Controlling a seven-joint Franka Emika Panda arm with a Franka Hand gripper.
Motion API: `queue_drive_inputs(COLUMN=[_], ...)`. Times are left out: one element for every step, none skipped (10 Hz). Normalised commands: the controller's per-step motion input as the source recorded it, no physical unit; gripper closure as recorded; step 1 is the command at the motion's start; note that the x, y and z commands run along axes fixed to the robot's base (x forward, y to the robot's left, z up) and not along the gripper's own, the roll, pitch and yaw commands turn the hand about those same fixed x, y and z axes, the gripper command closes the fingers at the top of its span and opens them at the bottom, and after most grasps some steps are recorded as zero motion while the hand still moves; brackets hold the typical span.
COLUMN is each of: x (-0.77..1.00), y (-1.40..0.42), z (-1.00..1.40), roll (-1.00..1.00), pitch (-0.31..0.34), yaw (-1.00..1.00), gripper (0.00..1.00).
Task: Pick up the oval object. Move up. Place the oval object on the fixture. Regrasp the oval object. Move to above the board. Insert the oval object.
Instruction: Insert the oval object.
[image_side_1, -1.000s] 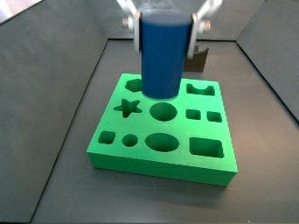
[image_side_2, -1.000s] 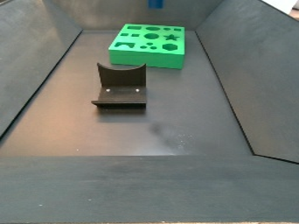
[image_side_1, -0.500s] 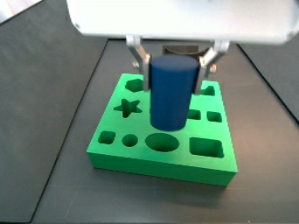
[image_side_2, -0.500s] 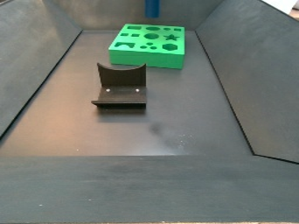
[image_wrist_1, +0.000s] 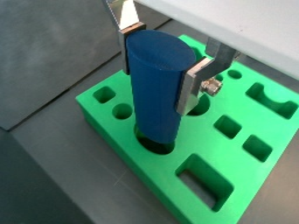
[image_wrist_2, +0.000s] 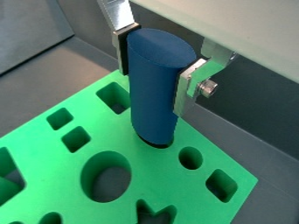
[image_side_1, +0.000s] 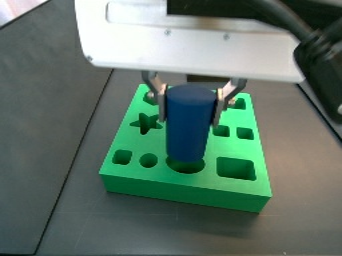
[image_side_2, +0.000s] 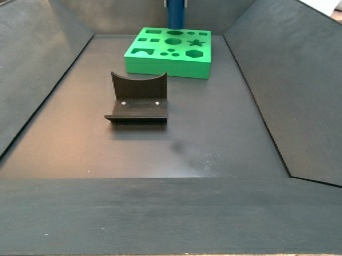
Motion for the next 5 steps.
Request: queue_drive_inputs(x=[0.02, 0.00, 0.21, 0.18, 0.30], y=[-0.18, -0.17, -0.02, 0.00, 0.09], z=[-0.41, -0.44, -0.44, -0.46, -0.41], roll=[0.01, 0.05, 0.08, 0.13, 0.09], pitch=[-0.084, -0.077, 0.000, 0.003, 0.066], yaw=[0.02, 0.03, 0.12, 0.15, 0.10], gripper=[1.00, 1.00, 1.00, 1.00, 1.00])
